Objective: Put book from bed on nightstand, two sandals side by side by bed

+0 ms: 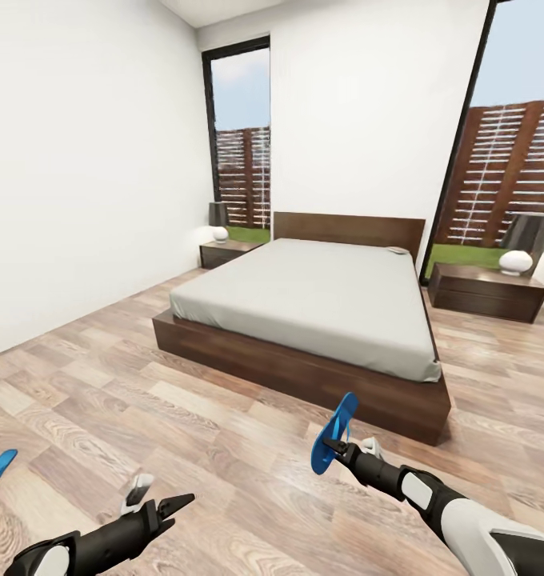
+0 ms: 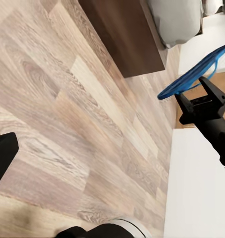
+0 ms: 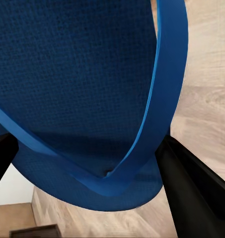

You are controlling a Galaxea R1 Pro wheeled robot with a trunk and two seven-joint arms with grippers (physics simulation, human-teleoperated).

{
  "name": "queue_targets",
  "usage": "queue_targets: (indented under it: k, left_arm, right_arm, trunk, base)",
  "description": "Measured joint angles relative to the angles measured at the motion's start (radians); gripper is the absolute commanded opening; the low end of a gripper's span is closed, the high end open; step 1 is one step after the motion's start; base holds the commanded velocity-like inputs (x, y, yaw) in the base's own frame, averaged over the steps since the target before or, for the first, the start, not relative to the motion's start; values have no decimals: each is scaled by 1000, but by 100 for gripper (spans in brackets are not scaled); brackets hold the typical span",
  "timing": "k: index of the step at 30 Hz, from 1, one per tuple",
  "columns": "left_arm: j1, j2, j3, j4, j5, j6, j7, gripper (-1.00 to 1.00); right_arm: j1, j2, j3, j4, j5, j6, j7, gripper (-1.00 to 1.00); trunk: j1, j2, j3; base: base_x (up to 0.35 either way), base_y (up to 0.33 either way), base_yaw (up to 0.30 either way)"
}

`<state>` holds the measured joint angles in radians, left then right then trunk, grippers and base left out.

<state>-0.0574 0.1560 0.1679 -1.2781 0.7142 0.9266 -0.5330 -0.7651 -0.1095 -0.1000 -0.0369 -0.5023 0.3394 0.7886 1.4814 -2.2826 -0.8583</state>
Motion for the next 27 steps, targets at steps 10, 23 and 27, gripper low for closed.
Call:
queue_targets:
  k: [10,23,27]
  left_arm:
    - [0,1,1,0,1,0,0,100]
    - [0,-1,0,7,-1,-1,1,100]
    - [0,-1,2,21,0,-1,2,100]
  right_arm:
    - [0,-2,-1,0,1,0,1,-100]
    - [0,-2,0,1,2,0,1,-100]
    - [0,-1,0,1,1,0,1,-100]
  trunk:
    - [0,0,0]
    - [0,0,0]
    - [0,0,0]
  base:
    - [0,0,248]
    - [0,0,248]
    - [0,0,248]
